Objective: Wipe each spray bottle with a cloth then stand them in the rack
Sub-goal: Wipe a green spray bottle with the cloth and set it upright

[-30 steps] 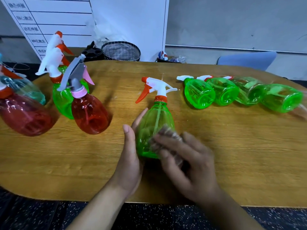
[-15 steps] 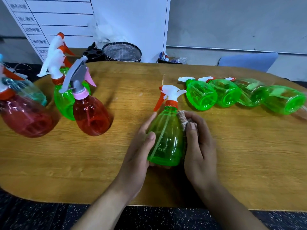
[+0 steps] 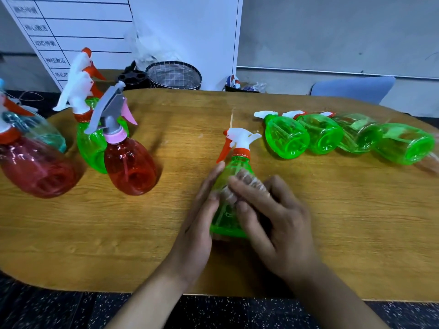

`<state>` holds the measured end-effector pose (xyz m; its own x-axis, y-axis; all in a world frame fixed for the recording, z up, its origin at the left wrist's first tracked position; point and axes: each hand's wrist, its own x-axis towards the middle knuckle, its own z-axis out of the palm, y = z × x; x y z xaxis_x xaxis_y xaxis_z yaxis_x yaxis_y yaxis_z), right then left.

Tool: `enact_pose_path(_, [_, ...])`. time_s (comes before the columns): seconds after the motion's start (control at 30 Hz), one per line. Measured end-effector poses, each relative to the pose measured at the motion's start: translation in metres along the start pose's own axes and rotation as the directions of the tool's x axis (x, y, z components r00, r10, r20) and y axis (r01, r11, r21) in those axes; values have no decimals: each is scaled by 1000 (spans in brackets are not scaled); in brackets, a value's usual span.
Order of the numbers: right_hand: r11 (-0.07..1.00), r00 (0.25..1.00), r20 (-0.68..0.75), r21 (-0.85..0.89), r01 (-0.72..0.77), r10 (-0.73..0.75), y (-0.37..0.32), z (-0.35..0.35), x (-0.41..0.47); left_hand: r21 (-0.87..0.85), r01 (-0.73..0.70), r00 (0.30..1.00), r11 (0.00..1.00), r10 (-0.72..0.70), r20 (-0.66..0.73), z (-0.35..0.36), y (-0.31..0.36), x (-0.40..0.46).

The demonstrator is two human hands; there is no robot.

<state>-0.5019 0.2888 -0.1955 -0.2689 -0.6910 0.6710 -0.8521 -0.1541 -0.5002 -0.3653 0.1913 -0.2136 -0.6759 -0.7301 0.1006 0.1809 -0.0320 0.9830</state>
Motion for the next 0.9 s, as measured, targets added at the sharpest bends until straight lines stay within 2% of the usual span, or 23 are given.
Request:
enact_pose_path(0.13, [968, 966, 101, -54, 245, -239, -13, 5, -10, -108, 0, 1000, 994, 0, 0, 0, 5, 2])
enact_pose_path(0.2, [967, 965, 76, -4, 253, -252, -15, 5, -10, -120, -9, 1000, 993, 9, -1, 1, 6, 0])
enact_pose_path(0.3, [996, 996, -80, 73, 45, -39, -9, -2, -1, 1, -29, 999, 1000, 29, -26, 0, 1, 1])
enact_pose_path(0.37, [984, 971, -184, 113, -135, 154, 1, -5, 9, 95, -51, 999, 994, 51, 7, 2, -5, 1])
enact_pose_path(0.43, [956, 942, -185, 141, -257, 281, 11, -4, 15, 155, -86, 994, 984, 76, 73, 6, -4, -1])
enact_pose_path(0.47, [953, 945, -148, 125, -275, 292, 14, -2, 15, 151, -94, 993, 984, 81, 88, 7, -3, -2])
enact_pose_path(0.53, [976, 974, -68, 49, -211, 214, 12, 1, 9, 98, -64, 995, 993, 56, 83, 4, 0, -1])
enact_pose_path(0.63, [1000, 1000, -2, -7, -16, 16, 0, 0, -2, 37, -17, 1000, 999, 16, 26, -4, -1, 1])
enact_pose_path(0.77, [976, 970, 109, -12, 219, -217, -8, 4, -12, 3, -28, 1000, 1000, 28, 0, -3, 0, 3])
enact_pose_path(0.83, [973, 968, 93, 22, 231, -232, -12, 5, -13, 14, -48, 999, 999, 48, 4, -3, 2, 3])
enact_pose_path(0.9, [988, 990, 3, 71, 139, -140, -12, 0, -8, 41, -48, 999, 998, 48, 3, -3, 1, 2])
